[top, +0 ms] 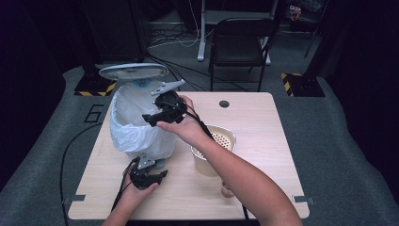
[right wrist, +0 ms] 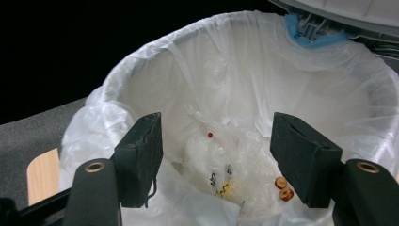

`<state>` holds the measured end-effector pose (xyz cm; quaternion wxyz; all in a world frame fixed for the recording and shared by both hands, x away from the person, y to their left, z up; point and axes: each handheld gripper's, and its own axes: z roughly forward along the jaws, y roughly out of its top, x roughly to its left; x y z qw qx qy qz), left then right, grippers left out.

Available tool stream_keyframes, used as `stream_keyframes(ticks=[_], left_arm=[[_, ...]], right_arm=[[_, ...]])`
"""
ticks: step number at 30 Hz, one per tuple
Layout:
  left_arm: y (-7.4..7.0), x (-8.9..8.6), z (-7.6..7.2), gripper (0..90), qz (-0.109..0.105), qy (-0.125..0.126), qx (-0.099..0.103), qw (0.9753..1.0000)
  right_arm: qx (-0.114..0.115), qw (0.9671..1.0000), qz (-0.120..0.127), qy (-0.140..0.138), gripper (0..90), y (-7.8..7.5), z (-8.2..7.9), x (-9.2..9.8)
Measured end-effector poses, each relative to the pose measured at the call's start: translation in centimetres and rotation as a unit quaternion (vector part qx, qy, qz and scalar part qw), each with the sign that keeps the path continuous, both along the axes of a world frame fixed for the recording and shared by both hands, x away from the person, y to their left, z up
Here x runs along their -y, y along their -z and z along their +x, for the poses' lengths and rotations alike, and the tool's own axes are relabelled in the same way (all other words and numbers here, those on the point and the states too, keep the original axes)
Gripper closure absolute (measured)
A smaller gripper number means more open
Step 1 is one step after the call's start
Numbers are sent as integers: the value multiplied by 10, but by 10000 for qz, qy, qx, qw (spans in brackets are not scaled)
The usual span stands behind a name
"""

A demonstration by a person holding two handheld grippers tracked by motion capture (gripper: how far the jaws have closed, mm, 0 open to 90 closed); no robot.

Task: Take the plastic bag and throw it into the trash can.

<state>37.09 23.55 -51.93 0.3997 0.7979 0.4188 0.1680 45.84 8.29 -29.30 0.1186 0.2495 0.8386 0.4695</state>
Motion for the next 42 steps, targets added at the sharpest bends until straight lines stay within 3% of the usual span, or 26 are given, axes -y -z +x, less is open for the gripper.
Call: stream_keyframes(ticks=[4, 14, 22, 28, 30, 32, 35, 37, 38, 41, 42], left_arm=[[0, 0, 0, 391, -3, 3, -3, 10000], [0, -1, 0, 393, -23, 2, -8, 10000], [0, 0, 0, 414, 63, -6, 7, 10000], [-1, -2, 1, 445, -33, -40, -30, 10000], [0, -1, 0, 446, -23, -76, 49, 10000], [-1, -2, 0, 445, 97, -11, 6, 10000], [-2, -2, 1, 444, -46, -72, -97, 9999], [-3, -7, 3, 444, 261, 128, -42, 9996], [-2, -4, 2, 444, 149, 85, -28, 9998], [-1, -3, 1, 444, 236, 116, 71, 9996], [-1, -3, 0, 444, 222, 110, 23, 9997]], right_arm=[[26, 9998, 134, -127, 353, -7, -8, 7], [97, 9996, 106, -229, 364, -14, -23, 23], [150, 9996, 171, -186, 359, -21, -33, 40], [173, 9994, 267, -109, 351, -25, -39, 55], [116, 9993, 325, -111, 349, -26, -43, 62], [146, 9994, 282, -140, 347, -27, -47, 66], [216, 9993, 259, -150, 345, -27, -54, 75], [212, 9994, 240, -148, 345, -26, -55, 77], [212, 9994, 219, -133, 343, -25, -57, 79], [239, 9995, 186, -100, 337, -22, -60, 87], [244, 9995, 188, -79, 337, -21, -61, 90]])
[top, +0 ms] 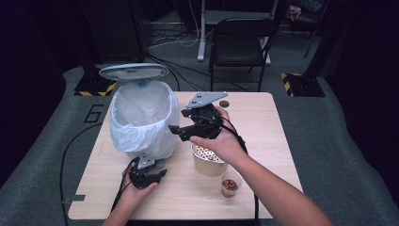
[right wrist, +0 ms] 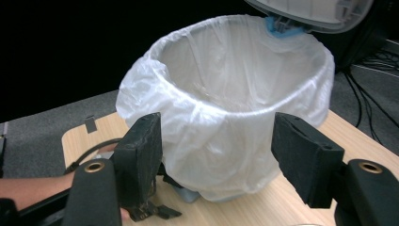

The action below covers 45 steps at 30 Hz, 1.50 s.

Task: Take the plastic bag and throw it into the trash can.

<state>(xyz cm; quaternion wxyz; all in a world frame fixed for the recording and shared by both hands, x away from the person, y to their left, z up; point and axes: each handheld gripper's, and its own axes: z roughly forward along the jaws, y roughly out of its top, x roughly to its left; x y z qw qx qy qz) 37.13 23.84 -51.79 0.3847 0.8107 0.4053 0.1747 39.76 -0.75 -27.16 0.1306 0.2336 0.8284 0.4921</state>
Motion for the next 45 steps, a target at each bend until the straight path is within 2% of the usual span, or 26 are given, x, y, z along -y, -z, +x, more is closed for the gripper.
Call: stream_keyframes(ticks=[1, 3, 6, 8, 9, 10, 19, 22, 23, 28, 29, 33, 36, 37, 38, 41, 45], left_arm=[[0, 0, 1, 444, 120, 42, 61, 9999], [0, 3, -1, 444, 26, -89, 28, 10000], [0, 4, -1, 444, 105, -46, 67, 9999], [1, 4, -2, 445, 84, -74, 77, 9999], [0, 3, -1, 444, 173, -30, 48, 9998], [1, 4, -2, 444, 69, -95, 60, 9999], [0, 2, -1, 442, 32, -51, 12, 10000], [1, 2, -1, 441, -52, -91, 45, 9999], [-1, -2, 2, 441, 212, 138, 206, 9995], [-1, -2, 2, 440, 229, 148, 171, 9995], [-1, -2, 2, 440, 241, 174, 212, 9993], [-1, -3, 3, 440, 290, 241, 236, 9990], [-2, -3, 3, 440, 300, 246, 215, 9990], [-2, -3, 3, 439, 297, 247, 217, 9990], [1, 1, -1, 439, -48, -72, 27, 10000], [0, 1, -1, 440, -27, -60, 7, 10000], [1, 2, -1, 440, -58, -84, 18, 9999]], right_arm=[[-12, 10000, 8, 14, 337, 1, -1, 2], [-78, 10000, 33, 41, 342, 3, -1, 8], [-143, 9999, 15, 64, 344, 9, -1, 16], [-138, 9999, -22, 102, 342, 13, -1, 20], [-148, 9998, -13, 152, 342, 15, -2, 22], [-161, 9997, -22, 162, 341, 16, -1, 24], [-222, 9991, -66, 342, 342, 37, -3, 47], [-262, 9988, -33, 415, 348, 47, -5, 58], [-296, 9986, 5, 443, 349, 50, -6, 62], [-411, 9977, 135, 518, 343, 67, -14, 86], [-411, 9977, 135, 518, 343, 67, -14, 86], [-395, 9976, -4, 563, 327, 80, -21, 98], [-331, 9975, -172, 605, 276, 90, -27, 104], [-308, 9972, -226, 647, 270, 93, -28, 107], [-340, 9963, -253, 749, 249, 100, -31, 111], [-403, 9957, -245, 801, 220, 105, -32, 115], [-376, 9950, -219, 900, 172, 114, -37, 121]])
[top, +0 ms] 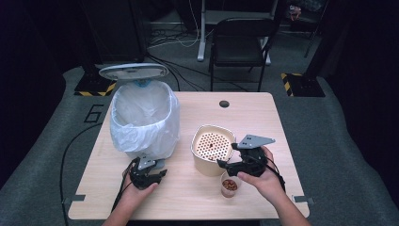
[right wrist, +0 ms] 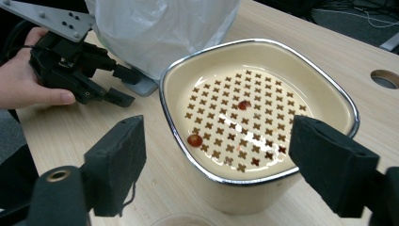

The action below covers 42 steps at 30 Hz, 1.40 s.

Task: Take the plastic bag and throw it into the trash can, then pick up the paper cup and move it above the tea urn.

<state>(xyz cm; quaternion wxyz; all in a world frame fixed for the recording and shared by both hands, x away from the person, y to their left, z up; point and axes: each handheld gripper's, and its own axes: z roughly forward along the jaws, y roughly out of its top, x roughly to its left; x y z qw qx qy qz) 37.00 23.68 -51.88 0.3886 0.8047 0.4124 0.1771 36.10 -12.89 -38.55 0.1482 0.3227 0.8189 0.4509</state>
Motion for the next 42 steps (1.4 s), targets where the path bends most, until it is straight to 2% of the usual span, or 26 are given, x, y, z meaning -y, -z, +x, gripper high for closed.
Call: stream_keyframes(ticks=[10, 16, 21, 23, 24, 32, 42], left_arm=[[0, 0, 0, 440, -15, -20, 12, 10000], [0, -1, 1, 440, -9, 21, 0, 10000], [0, 0, 0, 441, 8, -17, 13, 10000], [0, 1, 0, 441, -27, -49, 13, 10000], [-1, -1, 0, 441, 35, 24, -32, 10000], [0, 0, 0, 442, 7, -25, 13, 10000], [0, 0, 0, 441, 3, -23, -10, 10000]], right_arm=[[139, 9998, -15, 103, 92, 26, -15, 12], [83, 9998, -97, 172, 50, 41, -24, 21], [-24, 9996, -44, 269, 27, 50, -28, 27], [-28, 9997, -55, 226, 24, 53, -28, 28], [-46, 9997, -26, 242, 21, 55, -28, 28], [-124, 9996, -36, 235, 14, 66, -29, 26], [-160, 9998, 45, 98, 7, 67, -31, 20]])
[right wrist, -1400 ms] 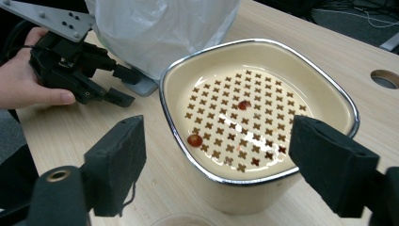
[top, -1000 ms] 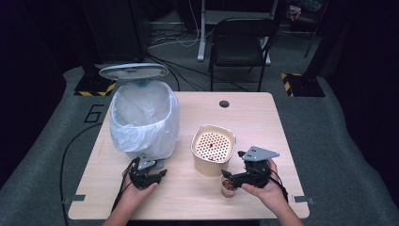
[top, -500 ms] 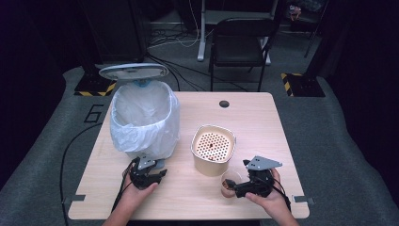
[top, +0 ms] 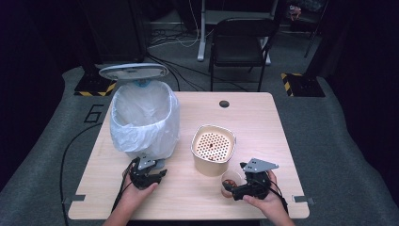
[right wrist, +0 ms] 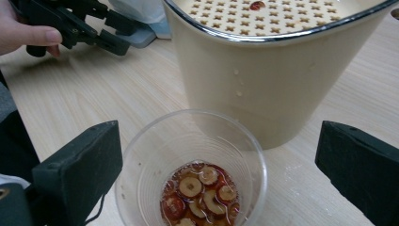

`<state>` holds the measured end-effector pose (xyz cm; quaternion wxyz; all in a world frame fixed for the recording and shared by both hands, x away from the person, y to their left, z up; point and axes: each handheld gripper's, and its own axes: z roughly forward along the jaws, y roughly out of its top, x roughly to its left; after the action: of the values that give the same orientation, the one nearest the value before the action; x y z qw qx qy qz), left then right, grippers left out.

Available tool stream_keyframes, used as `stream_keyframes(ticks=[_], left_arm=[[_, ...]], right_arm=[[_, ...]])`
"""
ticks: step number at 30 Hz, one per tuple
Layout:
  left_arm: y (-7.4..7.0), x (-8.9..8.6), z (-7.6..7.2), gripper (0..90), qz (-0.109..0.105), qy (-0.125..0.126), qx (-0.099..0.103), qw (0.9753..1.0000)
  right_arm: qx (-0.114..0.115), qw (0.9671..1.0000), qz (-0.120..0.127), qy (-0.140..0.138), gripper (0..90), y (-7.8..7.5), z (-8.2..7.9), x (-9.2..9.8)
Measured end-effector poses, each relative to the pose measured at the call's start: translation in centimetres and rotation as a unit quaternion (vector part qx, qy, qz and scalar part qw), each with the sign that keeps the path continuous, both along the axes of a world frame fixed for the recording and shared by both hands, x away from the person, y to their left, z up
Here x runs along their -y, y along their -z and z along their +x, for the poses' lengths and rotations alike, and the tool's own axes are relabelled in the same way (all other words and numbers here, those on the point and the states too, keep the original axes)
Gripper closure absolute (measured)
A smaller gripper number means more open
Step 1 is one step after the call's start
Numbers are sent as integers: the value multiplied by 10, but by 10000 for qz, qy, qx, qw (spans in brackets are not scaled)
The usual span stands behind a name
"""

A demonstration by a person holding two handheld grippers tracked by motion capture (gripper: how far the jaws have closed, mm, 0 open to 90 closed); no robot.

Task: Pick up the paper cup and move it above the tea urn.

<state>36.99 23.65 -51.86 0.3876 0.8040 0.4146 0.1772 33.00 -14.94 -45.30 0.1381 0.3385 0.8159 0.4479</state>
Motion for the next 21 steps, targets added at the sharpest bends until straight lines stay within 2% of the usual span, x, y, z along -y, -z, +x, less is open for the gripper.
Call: stream_keyframes(ticks=[5, 8, 15, 21], left_arm=[[0, 0, 0, 441, -7, -15, 14, 10000], [0, 0, 0, 441, -10, -15, 13, 10000], [0, -1, 1, 441, 6, 50, -30, 10000], [0, -1, 1, 441, 6, 49, -30, 10000]], right_arm=[[-1, 9999, 24, -107, 1, 1, -1, -2], [-28, 9999, 9, -127, 5, 7, -1, -4], [-158, 9995, -163, -232, 72, 25, -1, -10], [-216, 9990, -249, -294, 137, 33, -2, -11]])
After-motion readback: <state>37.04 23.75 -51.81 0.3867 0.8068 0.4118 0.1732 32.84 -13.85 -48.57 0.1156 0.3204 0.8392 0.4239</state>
